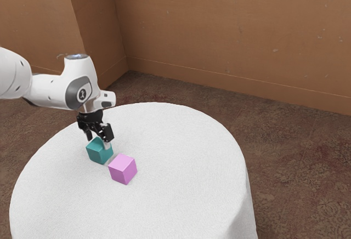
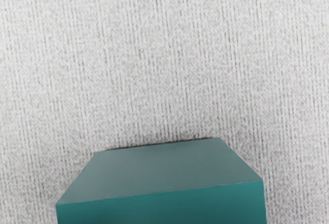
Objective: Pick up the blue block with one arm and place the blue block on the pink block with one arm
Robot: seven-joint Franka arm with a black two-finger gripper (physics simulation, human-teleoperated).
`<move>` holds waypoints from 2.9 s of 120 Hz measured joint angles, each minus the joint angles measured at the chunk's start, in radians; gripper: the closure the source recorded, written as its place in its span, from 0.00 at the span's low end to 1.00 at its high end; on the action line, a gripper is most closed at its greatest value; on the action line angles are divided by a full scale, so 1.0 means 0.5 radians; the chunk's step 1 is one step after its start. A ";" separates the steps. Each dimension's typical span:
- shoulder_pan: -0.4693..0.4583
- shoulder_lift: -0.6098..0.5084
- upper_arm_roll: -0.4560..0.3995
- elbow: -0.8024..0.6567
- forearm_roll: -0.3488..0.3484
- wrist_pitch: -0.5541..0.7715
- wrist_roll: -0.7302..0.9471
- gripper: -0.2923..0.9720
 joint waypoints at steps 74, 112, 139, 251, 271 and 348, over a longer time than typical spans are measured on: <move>-0.002 0.007 0.001 -0.142 -0.010 0.171 0.009 0.28; -0.001 0.002 0.000 -0.138 0.003 0.191 0.002 0.47; -0.019 -0.142 -0.010 -0.127 0.024 0.184 -0.018 0.49; -0.176 -0.305 -0.247 -0.167 0.020 0.013 -0.339 0.49; -0.192 -0.368 -0.252 -0.230 0.020 0.009 -0.391 0.49; -0.224 -0.509 -0.250 -0.466 0.027 0.060 -0.537 0.49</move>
